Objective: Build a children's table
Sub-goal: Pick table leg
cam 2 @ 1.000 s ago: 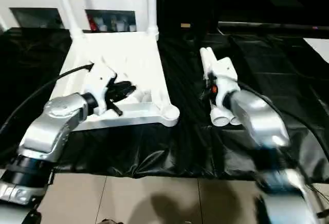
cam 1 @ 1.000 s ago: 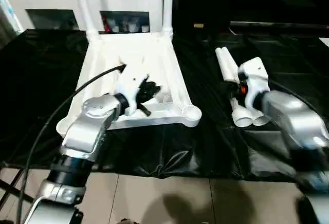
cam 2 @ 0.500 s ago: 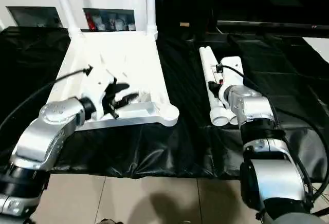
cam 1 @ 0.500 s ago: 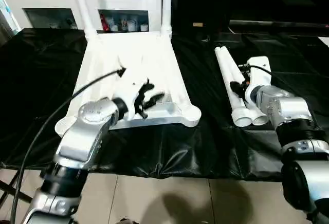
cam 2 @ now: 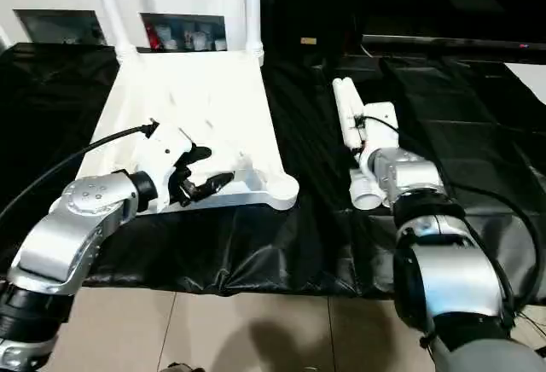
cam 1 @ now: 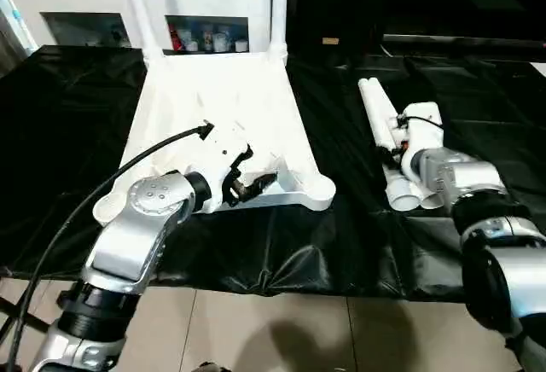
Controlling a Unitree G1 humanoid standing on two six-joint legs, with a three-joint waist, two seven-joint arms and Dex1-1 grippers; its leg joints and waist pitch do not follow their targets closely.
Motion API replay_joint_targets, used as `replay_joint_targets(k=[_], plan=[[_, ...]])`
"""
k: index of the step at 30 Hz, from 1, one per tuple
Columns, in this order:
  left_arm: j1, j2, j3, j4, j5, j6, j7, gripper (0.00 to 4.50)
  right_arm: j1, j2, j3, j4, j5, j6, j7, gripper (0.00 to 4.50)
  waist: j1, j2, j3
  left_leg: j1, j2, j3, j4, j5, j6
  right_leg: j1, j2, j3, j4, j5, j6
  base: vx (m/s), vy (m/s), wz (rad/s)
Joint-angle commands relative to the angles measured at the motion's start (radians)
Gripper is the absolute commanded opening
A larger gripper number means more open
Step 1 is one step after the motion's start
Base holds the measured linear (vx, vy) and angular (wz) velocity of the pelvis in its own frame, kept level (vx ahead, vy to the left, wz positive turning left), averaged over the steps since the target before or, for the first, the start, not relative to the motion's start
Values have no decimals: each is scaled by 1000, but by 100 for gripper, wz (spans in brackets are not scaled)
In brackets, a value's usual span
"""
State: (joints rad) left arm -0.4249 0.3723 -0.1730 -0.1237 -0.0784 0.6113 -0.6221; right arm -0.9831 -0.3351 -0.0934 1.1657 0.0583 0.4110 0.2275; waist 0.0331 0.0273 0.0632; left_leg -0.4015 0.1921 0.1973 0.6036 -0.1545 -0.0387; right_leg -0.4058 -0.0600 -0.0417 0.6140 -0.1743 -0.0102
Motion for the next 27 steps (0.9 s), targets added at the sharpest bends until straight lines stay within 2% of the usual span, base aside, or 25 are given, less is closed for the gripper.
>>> replay_joint_targets(k=[1, 3, 8, 9, 12, 17, 23, 24, 27], plan=[[11, 16, -9, -18, 11, 11, -12, 351, -25, -2, -12, 37, -11, -9, -15, 326, 0, -6, -80, 30, 28, -15, -53, -216, 6, 39, -60, 30, -66, -196, -219, 0, 0, 0], [9, 20, -10, -16, 8, 14, -17, 351, -35, -3, -22, 56, -6, -10, -25, 326, -1, -2, -79, 31, 27, -16, -54, -231, -2, 39, -59, 30, -66, -205, -220, 0, 0, 0], [3, 22, -17, -15, 5, 20, -12, 351, -53, -5, -33, 87, 9, 19, 4, 326, -2, -5, -80, 31, 27, -16, -54, -248, -5, 39, -58, 30, -65, -209, -221, 0, 0, 0], [4, 23, -19, -20, 3, 24, -11, 351, -57, -6, -31, 98, 8, 30, 12, 326, -2, -9, -79, 30, 28, -16, -54, -248, -4, 39, -60, 30, -66, -214, -220, 0, 0, 0], [5, 30, -22, -25, 1, 29, -20, 351, -66, -3, -43, 124, 21, 77, 50, 326, 0, -12, -79, 29, 27, -15, -53, -240, 1, 40, -60, 31, -66, -216, -220, 0, 0, 0], [0, 34, -21, -21, -1, 29, -27, 351, -74, 0, -61, 145, 26, 122, 75, 326, 2, -9, -79, 29, 29, -16, -53, -228, 2, 41, -61, 29, -63, -209, -227, 0, 0, 0], [-1, 36, -23, -24, -3, 34, -28, 351, -75, 2, -63, 153, 29, 139, 78, 326, 3, -11, -78, 30, 28, -15, -53, -236, -3, 38, -62, 30, -65, -233, -222, 0, 0, 0], [-1, 37, -24, -26, -4, 36, -29, 354, -76, 3, -68, 156, 27, 145, 79, 309, 3, -11, -78, 30, 29, -16, -53, -238, -4, 38, -62, 30, -65, -235, -221, 0, 0, 0], [-1, 39, -29, -26, -6, 35, -36, 356, -74, 4, -83, 161, 28, 163, 73, 296, 3, -12, -78, 30, 28, -15, -53, -237, -5, 38, -62, 30, -65, -235, -220, 0, 0, 0]])
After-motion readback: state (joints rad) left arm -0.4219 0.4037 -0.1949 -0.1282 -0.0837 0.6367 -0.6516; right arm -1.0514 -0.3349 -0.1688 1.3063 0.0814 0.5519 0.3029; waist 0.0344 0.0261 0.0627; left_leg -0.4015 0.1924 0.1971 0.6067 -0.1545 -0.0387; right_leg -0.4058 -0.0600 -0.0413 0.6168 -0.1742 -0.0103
